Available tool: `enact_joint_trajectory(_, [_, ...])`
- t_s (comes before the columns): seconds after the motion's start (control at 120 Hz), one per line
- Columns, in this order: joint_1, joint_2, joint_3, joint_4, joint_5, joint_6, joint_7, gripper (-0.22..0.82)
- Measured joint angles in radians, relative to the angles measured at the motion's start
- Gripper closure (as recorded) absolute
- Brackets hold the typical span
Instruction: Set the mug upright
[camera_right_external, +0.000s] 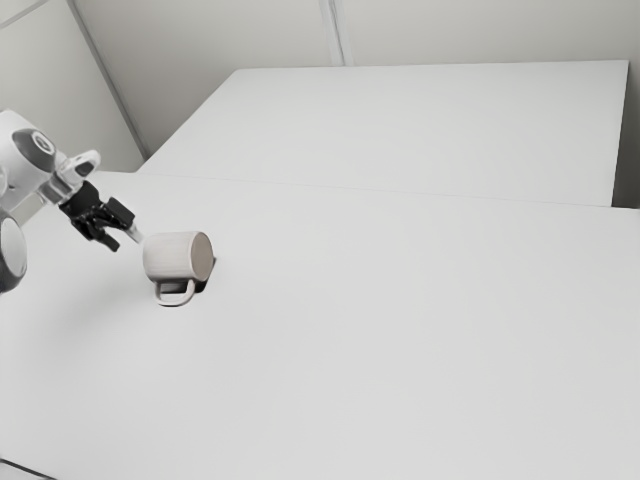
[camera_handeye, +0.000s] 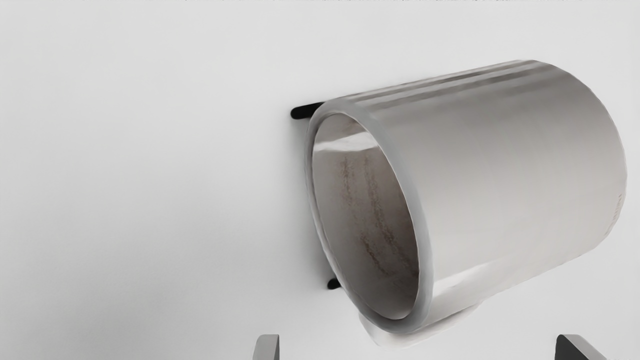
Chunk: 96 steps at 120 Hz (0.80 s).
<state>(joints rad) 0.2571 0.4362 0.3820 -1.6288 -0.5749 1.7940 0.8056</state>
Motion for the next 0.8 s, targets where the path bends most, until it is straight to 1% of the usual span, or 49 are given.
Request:
enact_joint_trajectory(0.158, [0.032,0.081,0.0,0.059,-0.137,-0.098,0.077,0.0])
enact_joint_trajectory(0.292, [0.044,0.106,0.0,0.068,-0.233,-0.142,0.127,0.0])
enact_joint_trajectory(0.8, [0.047,0.136,-0.001,0.015,-0.429,-0.126,0.23,0.0])
